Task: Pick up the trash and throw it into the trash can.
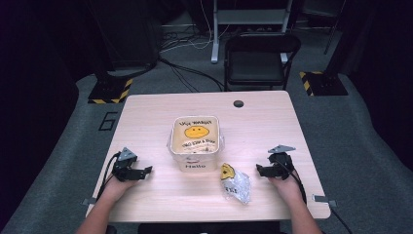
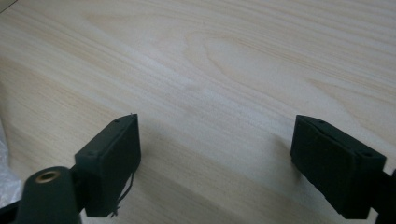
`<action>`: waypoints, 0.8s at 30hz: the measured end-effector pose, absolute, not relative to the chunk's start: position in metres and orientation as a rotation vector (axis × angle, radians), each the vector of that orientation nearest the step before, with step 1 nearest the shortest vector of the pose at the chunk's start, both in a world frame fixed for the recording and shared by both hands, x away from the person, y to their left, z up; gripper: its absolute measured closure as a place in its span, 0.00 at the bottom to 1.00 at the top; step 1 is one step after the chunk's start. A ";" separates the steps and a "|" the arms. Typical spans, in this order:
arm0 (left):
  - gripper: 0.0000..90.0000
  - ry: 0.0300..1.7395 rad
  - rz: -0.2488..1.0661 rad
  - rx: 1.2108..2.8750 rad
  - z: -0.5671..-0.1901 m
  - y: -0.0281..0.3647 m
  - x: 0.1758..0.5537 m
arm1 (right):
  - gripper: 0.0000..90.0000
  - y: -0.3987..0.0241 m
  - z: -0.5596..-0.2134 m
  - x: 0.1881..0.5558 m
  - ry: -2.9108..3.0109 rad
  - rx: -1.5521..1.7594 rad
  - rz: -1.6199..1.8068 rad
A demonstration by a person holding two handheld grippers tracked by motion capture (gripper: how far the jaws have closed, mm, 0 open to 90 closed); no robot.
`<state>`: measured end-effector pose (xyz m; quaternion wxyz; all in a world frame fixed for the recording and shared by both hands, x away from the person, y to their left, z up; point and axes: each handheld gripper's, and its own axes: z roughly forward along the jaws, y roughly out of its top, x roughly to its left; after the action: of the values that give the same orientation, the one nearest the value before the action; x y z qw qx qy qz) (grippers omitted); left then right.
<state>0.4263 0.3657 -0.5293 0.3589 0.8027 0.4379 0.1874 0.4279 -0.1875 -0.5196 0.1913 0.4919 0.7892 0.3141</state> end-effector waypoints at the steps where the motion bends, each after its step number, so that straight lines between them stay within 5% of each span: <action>1: 0.16 1.129 0.483 2.071 -0.529 0.366 0.426 | 0.18 -0.188 -0.519 0.428 2.221 1.388 0.879; 24: 0.16 1.122 0.488 2.077 -0.529 0.366 0.427 | 0.27 -0.182 -0.492 0.410 2.256 1.322 0.980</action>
<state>0.4269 0.3660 -0.5292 0.3573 0.8047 0.4347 0.1890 0.4104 -0.1815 -0.4921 0.1735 0.4663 0.7957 0.3455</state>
